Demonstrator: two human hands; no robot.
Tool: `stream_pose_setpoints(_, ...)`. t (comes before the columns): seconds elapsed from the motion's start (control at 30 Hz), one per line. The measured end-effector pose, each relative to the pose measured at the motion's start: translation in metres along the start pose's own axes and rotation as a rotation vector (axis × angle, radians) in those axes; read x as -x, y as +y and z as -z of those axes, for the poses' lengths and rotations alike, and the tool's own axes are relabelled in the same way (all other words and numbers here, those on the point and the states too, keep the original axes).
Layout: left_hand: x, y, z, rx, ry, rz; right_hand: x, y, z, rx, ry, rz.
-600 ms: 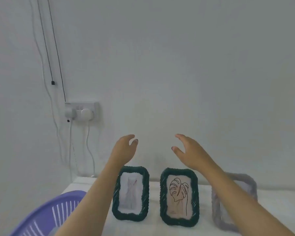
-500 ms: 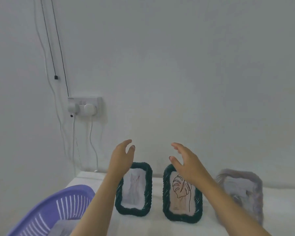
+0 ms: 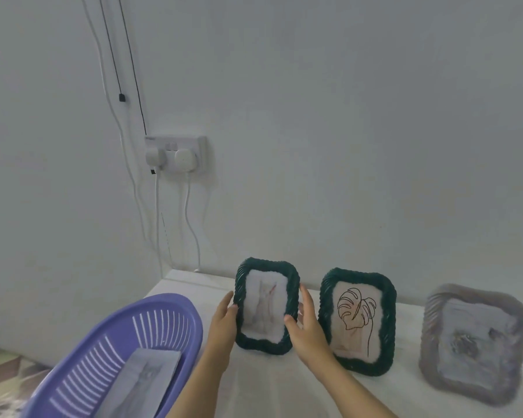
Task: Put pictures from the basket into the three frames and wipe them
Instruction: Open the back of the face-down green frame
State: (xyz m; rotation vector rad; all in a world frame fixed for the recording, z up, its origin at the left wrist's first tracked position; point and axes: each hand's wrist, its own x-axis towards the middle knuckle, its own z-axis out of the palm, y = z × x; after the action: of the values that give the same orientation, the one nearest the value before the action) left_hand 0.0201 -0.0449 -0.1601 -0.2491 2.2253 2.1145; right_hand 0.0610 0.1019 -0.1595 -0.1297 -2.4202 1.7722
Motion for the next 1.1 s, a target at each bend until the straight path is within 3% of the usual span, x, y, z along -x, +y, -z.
stream_pose_setpoints(0.3,0.011,0.009,0.002,-0.029,-0.013,-0.080,0.004,-0.013,0.007,-0.012,0.137,0.060)
stream_pose_setpoints(0.43,0.034,0.023,0.017,0.087,-0.128,-0.174,0.021,-0.030,0.033,-0.143,0.122,0.090)
stream_pose_setpoints(0.53,0.054,0.031,0.028,0.163,-0.306,-0.185,0.045,-0.041,0.056,-0.256,0.110,0.094)
stream_pose_setpoints(0.7,0.088,0.031,0.022,0.111,-0.480,-0.135,0.092,-0.041,0.087,-0.349,0.121,0.069)
stream_pose_setpoints(0.8,0.104,0.021,0.004,-0.077,-0.436,-0.126,0.117,-0.033,0.097,-0.328,0.212,0.026)
stream_pose_setpoints(0.9,0.131,0.017,-0.021,-0.323,-0.342,-0.307,0.138,-0.025,0.101,-0.242,0.303,-0.019)
stream_pose_setpoints(1.03,0.178,0.014,-0.054,-0.493,-0.573,-0.453,0.155,-0.012,0.100,-0.252,0.375,-0.124)
stream_pose_setpoints(1.1,0.193,0.011,-0.068,-0.604,-0.597,-0.487,0.161,-0.010,0.100,-0.323,0.388,-0.174)
